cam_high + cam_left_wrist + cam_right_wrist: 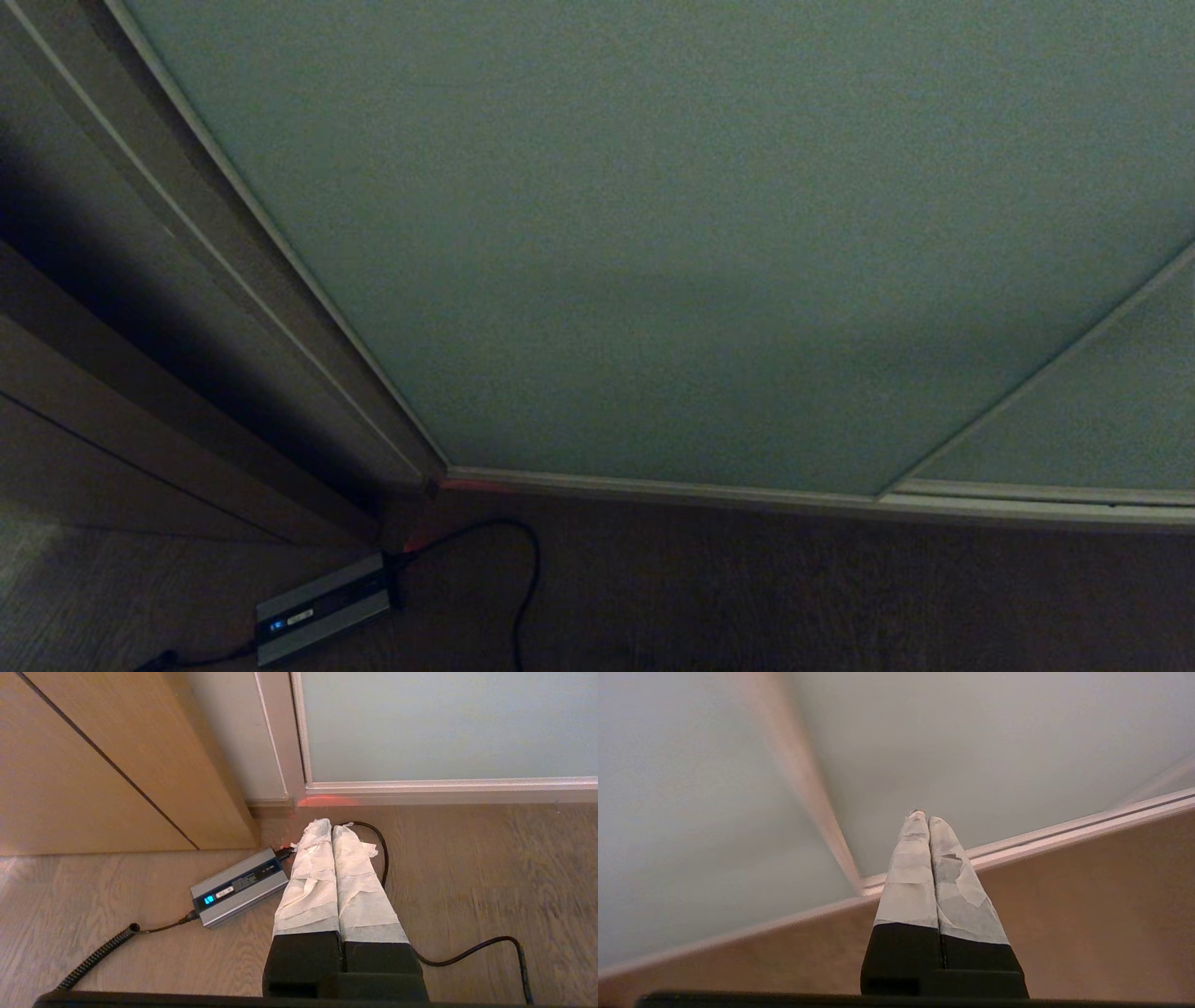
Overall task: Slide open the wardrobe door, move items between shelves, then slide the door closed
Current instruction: Close the door
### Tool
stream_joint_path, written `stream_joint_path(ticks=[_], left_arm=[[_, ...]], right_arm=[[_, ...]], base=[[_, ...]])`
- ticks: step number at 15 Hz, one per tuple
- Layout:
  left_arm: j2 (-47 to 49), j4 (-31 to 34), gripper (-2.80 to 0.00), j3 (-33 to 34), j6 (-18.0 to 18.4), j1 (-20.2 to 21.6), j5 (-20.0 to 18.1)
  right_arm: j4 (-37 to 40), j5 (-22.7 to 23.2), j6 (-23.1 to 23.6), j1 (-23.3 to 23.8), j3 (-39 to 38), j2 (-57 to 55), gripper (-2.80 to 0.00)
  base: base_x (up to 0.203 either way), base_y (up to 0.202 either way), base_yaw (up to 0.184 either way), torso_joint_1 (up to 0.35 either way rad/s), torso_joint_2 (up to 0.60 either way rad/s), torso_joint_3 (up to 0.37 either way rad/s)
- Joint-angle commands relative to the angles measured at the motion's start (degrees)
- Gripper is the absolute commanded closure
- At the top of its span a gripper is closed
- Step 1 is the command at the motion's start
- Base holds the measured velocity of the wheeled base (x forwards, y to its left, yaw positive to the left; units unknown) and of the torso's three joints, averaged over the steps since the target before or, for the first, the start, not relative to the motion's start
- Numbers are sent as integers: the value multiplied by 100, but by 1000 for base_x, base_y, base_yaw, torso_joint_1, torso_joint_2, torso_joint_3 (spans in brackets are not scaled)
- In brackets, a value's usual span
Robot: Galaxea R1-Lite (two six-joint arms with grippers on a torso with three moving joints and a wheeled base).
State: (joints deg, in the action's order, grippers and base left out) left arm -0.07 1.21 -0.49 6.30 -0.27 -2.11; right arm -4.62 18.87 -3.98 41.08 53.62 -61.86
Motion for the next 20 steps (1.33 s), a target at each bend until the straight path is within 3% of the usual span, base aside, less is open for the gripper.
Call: stream_joint_path(ticks=[1, 4, 7, 10, 13, 15, 20], left_arm=[[7, 1, 0, 2, 3, 0, 0], [7, 1, 0, 5, 3, 0, 0], [7, -6, 0, -4, 3, 0, 0], [7, 2, 0, -4, 3, 0, 0], [7, 2, 0, -4, 5, 0, 0], [7, 2, 0, 5, 5, 0, 0], [7, -4, 0, -4, 3, 0, 0]], right_arm=[[-43, -514, 305, -810, -883, 1457, 0], [34, -915, 636, -1982, -2307, 3100, 0], [594, -1087, 765, -2929, -3644, 4440, 0], [383, -1191, 809, -3191, -4801, 4599, 0], [116, -1167, 1052, -3305, -5137, 4606, 0], [1, -1307, 1125, -3643, -5336, 4629, 0], [488, -1665, 1053, -3986, -5361, 6203, 0]], base=[[0, 0, 0, 0, 0, 0], [0, 0, 0, 0, 0, 0], [0, 0, 0, 0, 0, 0], [0, 0, 0, 0, 0, 0], [0, 0, 0, 0, 0, 0], [0, 0, 0, 0, 0, 0], [0, 0, 0, 0, 0, 0]])
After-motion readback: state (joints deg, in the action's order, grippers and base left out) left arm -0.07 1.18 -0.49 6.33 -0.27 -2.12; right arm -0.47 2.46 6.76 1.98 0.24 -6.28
